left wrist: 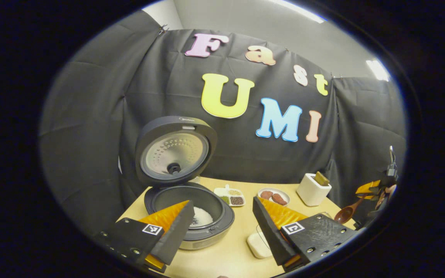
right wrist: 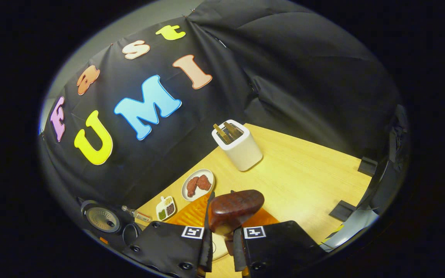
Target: Close the left gripper, press the button to open the rice cooker; take a wooden spoon from the chopstick holder with the right hand, scoop a spoonful of rice and pour it into the rice cooker, then put the wooden spoon back into the chopstick holder.
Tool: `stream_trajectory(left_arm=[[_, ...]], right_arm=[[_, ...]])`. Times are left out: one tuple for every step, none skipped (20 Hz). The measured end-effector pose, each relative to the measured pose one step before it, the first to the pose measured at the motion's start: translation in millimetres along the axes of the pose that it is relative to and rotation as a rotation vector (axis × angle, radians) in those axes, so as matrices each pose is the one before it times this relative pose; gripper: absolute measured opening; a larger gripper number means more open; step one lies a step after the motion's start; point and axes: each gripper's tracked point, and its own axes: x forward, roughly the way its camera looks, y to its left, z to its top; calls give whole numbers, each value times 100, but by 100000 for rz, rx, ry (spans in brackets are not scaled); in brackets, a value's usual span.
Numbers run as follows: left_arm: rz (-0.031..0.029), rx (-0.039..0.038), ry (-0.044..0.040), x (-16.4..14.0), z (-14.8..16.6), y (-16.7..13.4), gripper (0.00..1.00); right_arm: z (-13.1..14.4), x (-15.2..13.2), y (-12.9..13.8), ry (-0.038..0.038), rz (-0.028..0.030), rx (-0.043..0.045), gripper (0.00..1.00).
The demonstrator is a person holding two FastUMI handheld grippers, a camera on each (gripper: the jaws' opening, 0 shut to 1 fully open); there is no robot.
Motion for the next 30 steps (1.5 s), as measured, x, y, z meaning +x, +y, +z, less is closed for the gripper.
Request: stream_trajectory(left_arm=[[220,-255,-308,-170,40,440,95],[119,-359,-149,-262,-12,433,95],[370,-502,-75,-306,-243,530,96],[347,-457,-20,-307,-101,487,95],[403,-450,-11,-239,-169,500,95],[582,-416,115,-397,-225,601,95],[741,-394,390,-281,-346,608,95],[737,-526,400,-278,-303,616,96],[782,-708,409,-249,-317,585,96],[719,-824,280,-321,-158,630,96],[775,-829,250,-314,-212,547,95],[874,-810,313,-201,-148,513,96],[905,-859,217,-365,-289,608,96],[914,-824,345,-246,-139,525,96],[868,-702,314,-311,-377,448,96],[854,-472,412,-235,-327,421,96],[878,-251,596,-256,-427,290,96],[800,-54,624,-283,-397,350,96],[715,-17,664,-170,-380,446,96],[694,45,767,-242,-347,291,96],[688,13,770,-172,-436,251,96],[587,-3,684,-242,-321,230,96],[609,-30,606,-252,-290,252,96],[568,2,522,-242,-130,208,96],[551,95,239,-79,-299,185,96],[627,269,120,-139,-171,186,96],[618,208,196,-100,-186,119,96],[366,-148,93,-79,-109,23,96],[249,-438,125,-2,27,-14,96],[64,-481,276,-112,-160,-124,96]], right_arm=[[-181,-133,941,226,1522,200,23],[-220,-3,1079,297,1723,-77,23],[-301,131,1097,880,1574,-441,23],[-367,197,1225,616,1986,-927,23],[-188,164,1196,414,2021,-1475,23],[-316,235,1022,566,1669,-1850,23],[-325,238,882,758,1422,-1880,23],[-550,207,971,869,1631,-1599,23],[-470,439,916,1115,1471,-1403,23],[-507,520,867,1091,1015,-1508,23],[-530,612,662,1310,621,-1680,23],[-486,595,551,1212,579,-1861,23],[-547,622,590,1322,690,-2122,23],[-593,654,554,1324,762,-2571,23],[-523,743,445,1280,711,-2997,23],[-655,852,310,1274,247,-3135,23],[-658,906,129,1428,-316,-2978,23],[-668,879,0,1630,-473,-2946,23],[-714,878,82,1464,-362,-3060,23],[-712,909,12,1424,-346,-2886,21],[-795,844,103,1604,-368,-2766,23],[-790,543,69,1635,-484,-2439,23],[-676,725,34,1162,-384,-2071,23],[-666,614,250,1241,37,-1668,23],[-778,475,246,1741,163,-736,21],[-706,579,145,1762,640,-463,23],[-718,605,121,1479,615,-984,21],[-776,530,53,1656,118,-1605,21],[-915,467,135,2236,-111,-1370,21],[-1158,321,523,2746,667,-223,23]])
